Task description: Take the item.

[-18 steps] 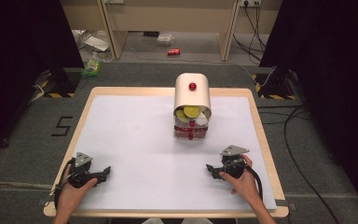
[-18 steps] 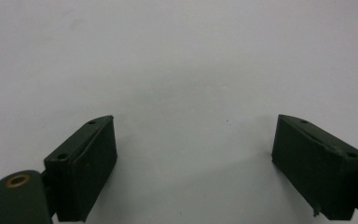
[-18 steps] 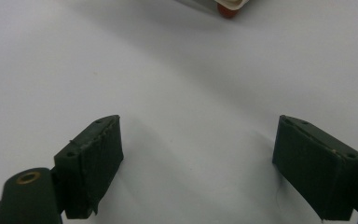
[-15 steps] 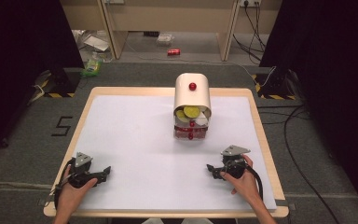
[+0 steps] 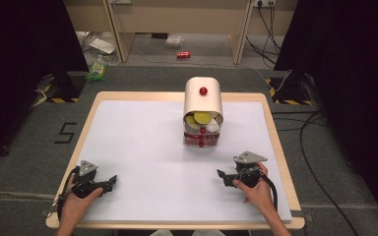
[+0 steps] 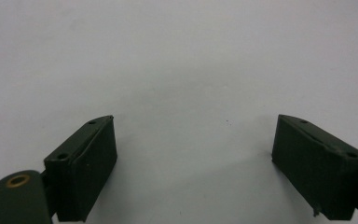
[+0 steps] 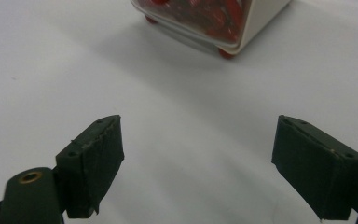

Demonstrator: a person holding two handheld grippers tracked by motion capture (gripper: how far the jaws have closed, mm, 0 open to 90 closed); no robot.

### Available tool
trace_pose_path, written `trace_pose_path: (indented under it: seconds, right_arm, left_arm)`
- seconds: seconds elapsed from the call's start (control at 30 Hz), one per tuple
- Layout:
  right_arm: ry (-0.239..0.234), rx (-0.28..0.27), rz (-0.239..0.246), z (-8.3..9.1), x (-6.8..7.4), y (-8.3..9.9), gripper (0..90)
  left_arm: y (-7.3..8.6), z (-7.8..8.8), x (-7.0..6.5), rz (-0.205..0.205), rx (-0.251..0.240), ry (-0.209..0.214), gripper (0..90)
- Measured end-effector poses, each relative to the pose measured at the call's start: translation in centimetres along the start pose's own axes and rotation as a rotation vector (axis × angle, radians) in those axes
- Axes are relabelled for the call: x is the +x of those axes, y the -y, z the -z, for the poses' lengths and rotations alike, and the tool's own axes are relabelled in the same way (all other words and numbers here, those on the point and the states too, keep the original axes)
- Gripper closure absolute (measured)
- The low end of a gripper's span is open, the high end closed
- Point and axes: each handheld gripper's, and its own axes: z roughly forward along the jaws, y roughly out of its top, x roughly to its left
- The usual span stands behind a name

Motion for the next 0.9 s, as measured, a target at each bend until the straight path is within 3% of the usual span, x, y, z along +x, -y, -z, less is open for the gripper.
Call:
trace_pose_path:
  seconds: [0.4, 0.9]
  right_arm:
    - [-0.014, -0.045, 0.019, 1.3, 1.1, -1.7, 18.4]
    - [-0.016, -0.161, 0.095, 3.3, 2.0, -6.9, 23.4]
  left_arm:
    - [0.0, 0.0, 0.0, 0.000, 0.000, 0.000, 13.1]
    - [0.0, 0.0, 0.0, 0.000, 0.000, 0.000, 13.1]
